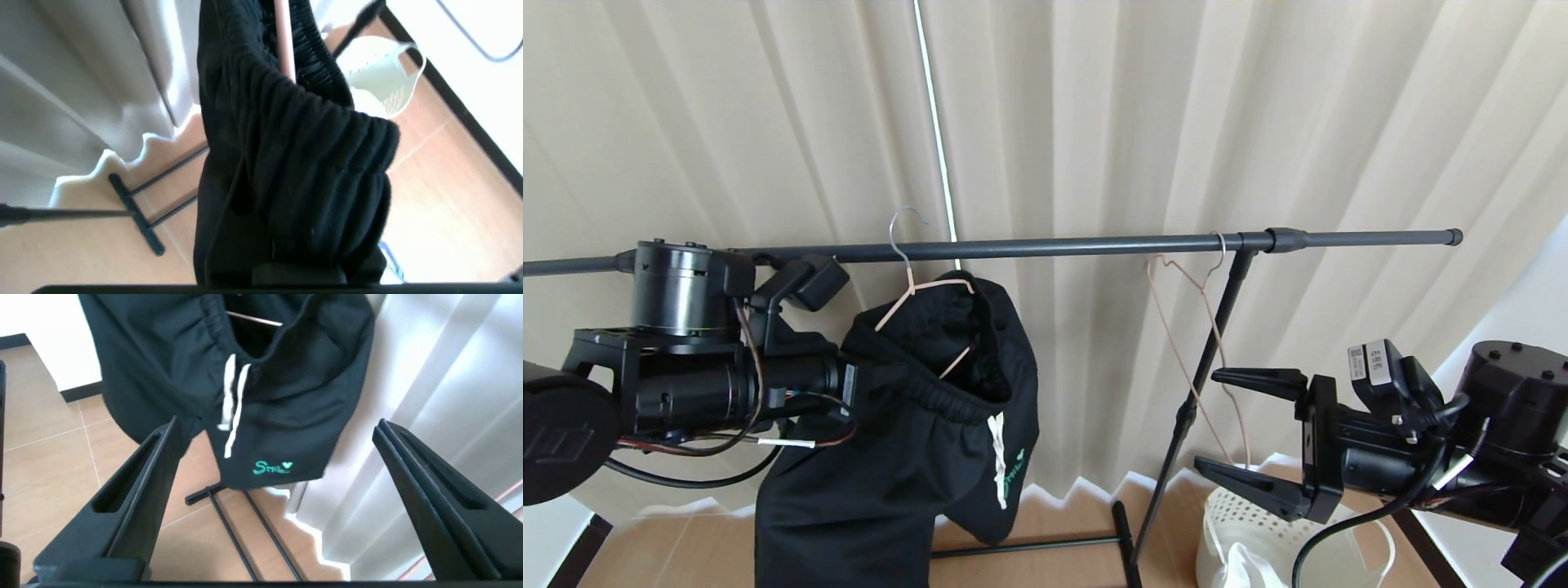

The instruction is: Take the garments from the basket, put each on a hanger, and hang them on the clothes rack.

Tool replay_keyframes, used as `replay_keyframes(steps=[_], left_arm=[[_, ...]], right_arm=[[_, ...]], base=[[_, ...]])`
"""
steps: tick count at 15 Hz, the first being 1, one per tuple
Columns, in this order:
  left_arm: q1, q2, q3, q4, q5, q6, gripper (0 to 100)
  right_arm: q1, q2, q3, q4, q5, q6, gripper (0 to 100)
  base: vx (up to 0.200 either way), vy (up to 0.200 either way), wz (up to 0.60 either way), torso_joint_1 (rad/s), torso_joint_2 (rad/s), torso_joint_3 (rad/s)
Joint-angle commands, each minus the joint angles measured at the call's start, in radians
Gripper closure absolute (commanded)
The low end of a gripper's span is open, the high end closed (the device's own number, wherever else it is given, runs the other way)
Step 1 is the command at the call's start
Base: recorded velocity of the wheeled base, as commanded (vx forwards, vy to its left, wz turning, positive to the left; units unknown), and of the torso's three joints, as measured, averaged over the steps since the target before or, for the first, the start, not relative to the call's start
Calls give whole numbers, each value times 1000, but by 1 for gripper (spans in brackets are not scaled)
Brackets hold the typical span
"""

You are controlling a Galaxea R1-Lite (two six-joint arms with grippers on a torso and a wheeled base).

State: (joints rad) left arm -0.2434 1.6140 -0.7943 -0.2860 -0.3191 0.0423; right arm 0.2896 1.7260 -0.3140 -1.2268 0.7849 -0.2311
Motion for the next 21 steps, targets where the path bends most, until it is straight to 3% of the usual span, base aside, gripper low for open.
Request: replay_keyframes(steps=[1, 8, 21], left_arm=[[1, 69, -5, -41, 20, -19, 100], [1, 191, -14, -180, 58, -59, 100], [1, 216, -28, -180, 68, -62, 100]], right_arm=[[0, 6, 0, 0, 1, -1, 0], [2, 7, 1, 0, 1, -1, 0], [2, 7, 4, -2, 1, -1, 0]], base=[[0, 0, 0, 0, 0, 0], [0, 0, 0, 0, 0, 0], [0, 0, 0, 0, 0, 0]])
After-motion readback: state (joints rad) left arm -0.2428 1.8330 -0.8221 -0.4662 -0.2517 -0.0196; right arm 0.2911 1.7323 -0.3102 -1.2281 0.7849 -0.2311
